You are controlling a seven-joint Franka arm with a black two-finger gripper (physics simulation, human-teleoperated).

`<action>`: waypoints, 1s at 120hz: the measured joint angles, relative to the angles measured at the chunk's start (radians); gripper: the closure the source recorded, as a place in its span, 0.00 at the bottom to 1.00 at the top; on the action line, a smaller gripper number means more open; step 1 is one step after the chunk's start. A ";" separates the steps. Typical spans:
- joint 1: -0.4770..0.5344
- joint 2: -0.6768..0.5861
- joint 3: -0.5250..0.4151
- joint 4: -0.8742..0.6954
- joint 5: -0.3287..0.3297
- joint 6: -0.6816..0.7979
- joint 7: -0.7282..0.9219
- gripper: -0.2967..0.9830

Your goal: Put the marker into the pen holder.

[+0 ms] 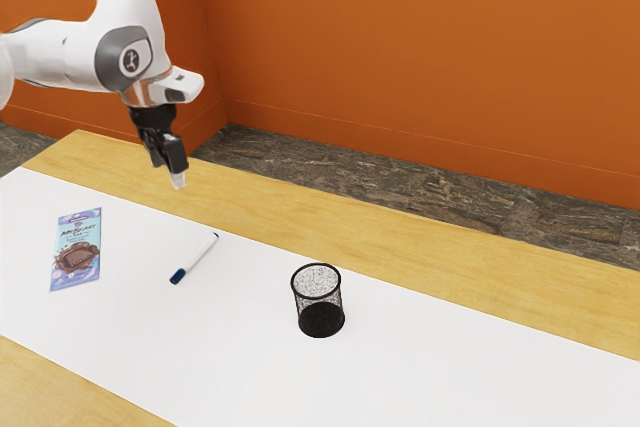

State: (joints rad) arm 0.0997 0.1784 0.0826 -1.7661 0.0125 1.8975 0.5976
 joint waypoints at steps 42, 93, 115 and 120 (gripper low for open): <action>0.010 0.126 0.000 -0.080 0.002 0.196 -0.163 0.49; 0.023 0.408 -0.002 0.135 -0.008 0.243 -0.351 0.57; 0.024 0.448 -0.003 0.161 -0.021 0.248 -0.398 0.58; 0.024 0.450 -0.003 0.162 -0.023 0.249 -0.407 0.58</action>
State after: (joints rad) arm 0.1241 0.6289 0.0797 -1.6043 -0.0102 2.1463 0.1908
